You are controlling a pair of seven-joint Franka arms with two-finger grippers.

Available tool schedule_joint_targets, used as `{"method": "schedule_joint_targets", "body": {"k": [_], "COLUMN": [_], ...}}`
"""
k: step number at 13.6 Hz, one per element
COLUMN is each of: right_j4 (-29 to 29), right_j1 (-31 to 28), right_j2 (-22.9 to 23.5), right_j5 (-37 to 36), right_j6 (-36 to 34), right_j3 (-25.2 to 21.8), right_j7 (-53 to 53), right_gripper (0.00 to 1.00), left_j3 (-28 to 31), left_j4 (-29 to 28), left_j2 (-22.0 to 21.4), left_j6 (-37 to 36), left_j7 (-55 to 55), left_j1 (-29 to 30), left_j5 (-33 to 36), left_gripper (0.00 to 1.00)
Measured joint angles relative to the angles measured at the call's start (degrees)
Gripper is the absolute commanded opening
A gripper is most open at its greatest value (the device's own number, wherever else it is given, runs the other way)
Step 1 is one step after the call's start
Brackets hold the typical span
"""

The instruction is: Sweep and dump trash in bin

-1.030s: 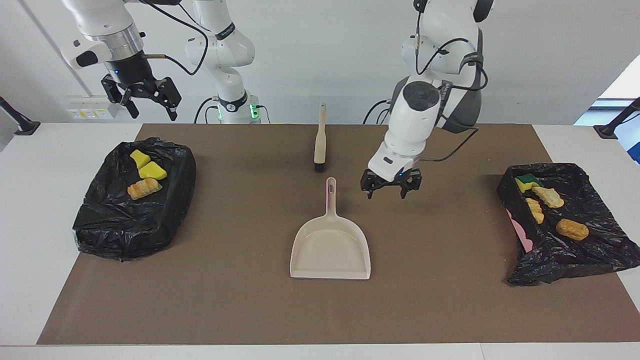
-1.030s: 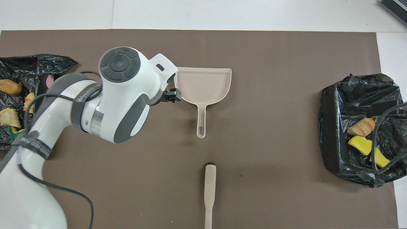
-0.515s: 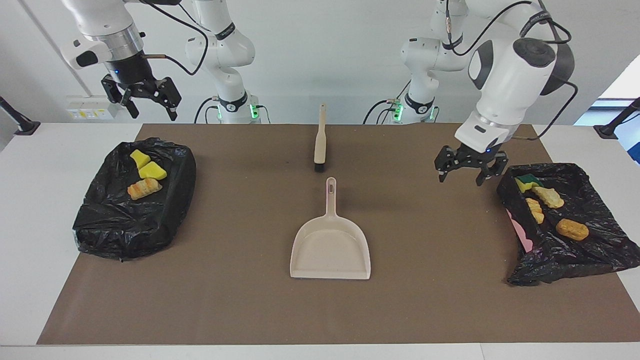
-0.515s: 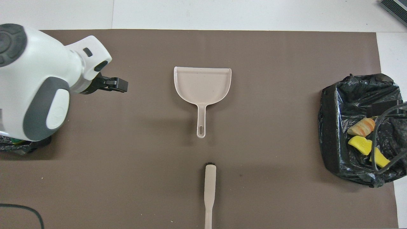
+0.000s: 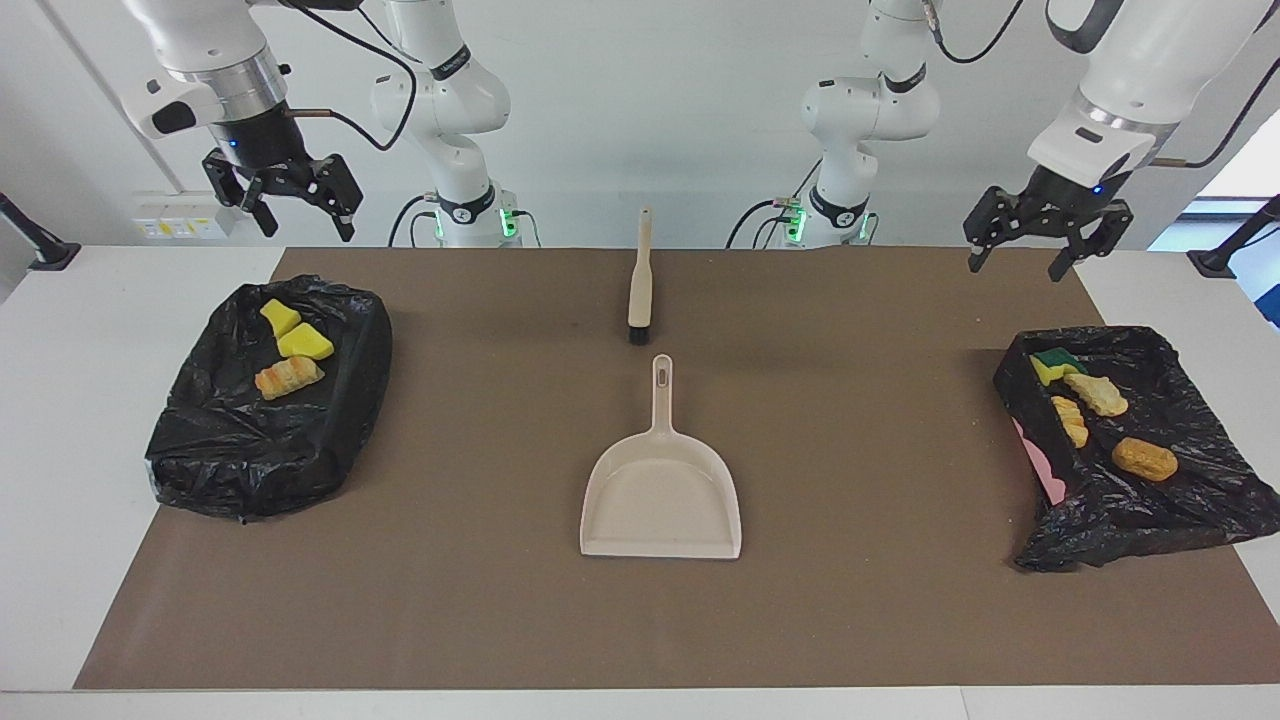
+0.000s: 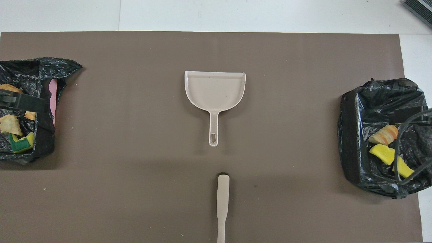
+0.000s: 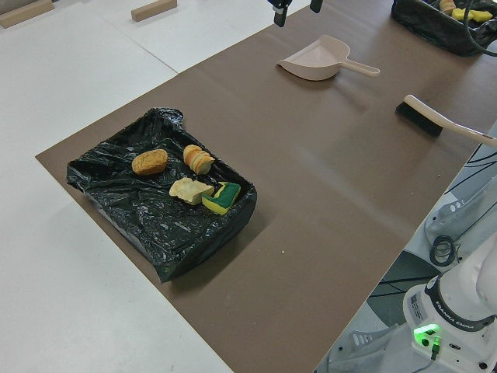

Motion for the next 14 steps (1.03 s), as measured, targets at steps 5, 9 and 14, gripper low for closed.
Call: {"method": "schedule_joint_targets", "body": {"k": [5, 9, 14], "right_j4": [0.0, 0.0, 0.0], "right_j1": [0.0, 0.0, 0.0], "right_j2": [0.0, 0.0, 0.0], "right_j5": [0.0, 0.0, 0.0], "right_j6": [0.0, 0.0, 0.0], "right_j3": [0.0, 0.0, 0.0], "right_j7": [0.0, 0.0, 0.0], "right_gripper": [1.0, 1.0, 1.0], "left_j3": [-0.3, -0.8, -0.8], "left_j4": [2.7, 2.8, 2.7], "left_j2": [-0.1, -1.0, -1.1], "left_j6": [-6.3, -7.0, -7.0], "left_j7": [0.2, 0.2, 0.2], "left_j1": [0.1, 0.1, 0.1], "left_j5": [0.0, 0.0, 0.0], "left_gripper": [1.0, 1.0, 1.0]}}
